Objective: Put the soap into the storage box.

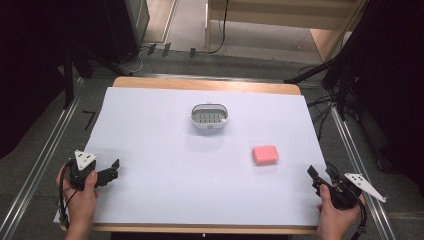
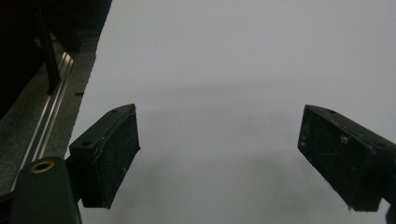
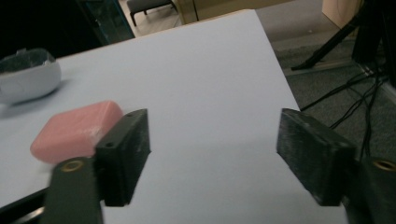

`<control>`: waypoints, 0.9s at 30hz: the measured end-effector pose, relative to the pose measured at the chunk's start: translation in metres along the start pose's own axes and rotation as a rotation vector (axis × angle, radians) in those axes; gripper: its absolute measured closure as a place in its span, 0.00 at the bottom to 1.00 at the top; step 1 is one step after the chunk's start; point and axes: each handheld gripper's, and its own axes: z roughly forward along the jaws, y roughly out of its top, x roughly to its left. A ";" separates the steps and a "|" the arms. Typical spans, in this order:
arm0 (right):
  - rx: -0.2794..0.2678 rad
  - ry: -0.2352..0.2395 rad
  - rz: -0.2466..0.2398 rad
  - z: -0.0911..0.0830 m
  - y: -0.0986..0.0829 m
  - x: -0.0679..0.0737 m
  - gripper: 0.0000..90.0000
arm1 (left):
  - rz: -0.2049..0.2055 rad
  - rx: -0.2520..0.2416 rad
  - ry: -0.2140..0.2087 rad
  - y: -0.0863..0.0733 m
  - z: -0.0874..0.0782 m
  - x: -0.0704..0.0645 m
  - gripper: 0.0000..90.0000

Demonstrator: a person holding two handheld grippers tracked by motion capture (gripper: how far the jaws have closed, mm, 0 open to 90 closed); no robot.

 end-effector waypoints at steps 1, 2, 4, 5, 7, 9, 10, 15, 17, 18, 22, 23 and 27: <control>0.000 0.000 0.000 0.000 0.000 0.000 0.25 | 0.000 0.000 0.000 0.000 0.000 0.000 0.15; 0.009 0.000 -0.028 0.000 0.000 0.003 0.25 | 0.003 -0.002 0.002 0.000 0.000 -0.001 0.15; 0.064 0.003 -0.133 0.003 0.000 0.011 0.23 | 0.005 -0.004 0.000 0.000 -0.001 0.000 0.15; 0.064 0.003 -0.133 0.003 0.000 0.011 0.23 | 0.005 -0.004 0.000 0.000 -0.001 0.000 0.15; 0.113 0.025 -0.189 0.008 0.001 0.017 0.23 | 0.003 -0.005 -0.002 0.000 -0.001 0.000 0.15; 0.132 0.031 -0.207 0.011 0.002 0.019 0.23 | -0.001 -0.006 -0.003 0.000 -0.001 0.000 0.15; 0.139 0.041 -0.211 0.012 0.003 0.020 0.23 | -0.002 -0.004 -0.002 0.000 -0.001 0.000 0.15; 0.196 0.062 -0.253 0.019 0.008 0.021 0.25 | 0.000 -0.002 -0.003 0.000 0.000 0.000 0.15; 0.215 0.075 -0.268 0.021 0.008 0.021 0.25 | 0.001 -0.003 -0.002 0.000 0.000 0.000 0.15; 0.234 0.083 -0.278 0.023 0.008 0.022 0.25 | 0.001 -0.003 -0.003 0.000 0.000 0.000 0.15; 0.293 0.101 -0.339 0.029 0.009 0.026 0.25 | 0.001 -0.004 -0.002 0.000 0.000 0.000 0.15; 0.298 0.100 -0.352 0.030 0.010 0.027 0.25 | 0.001 -0.004 -0.002 0.000 0.000 0.000 0.15; 0.311 0.100 -0.379 0.033 0.012 0.030 0.25 | 0.002 -0.003 -0.002 0.000 0.000 0.000 0.15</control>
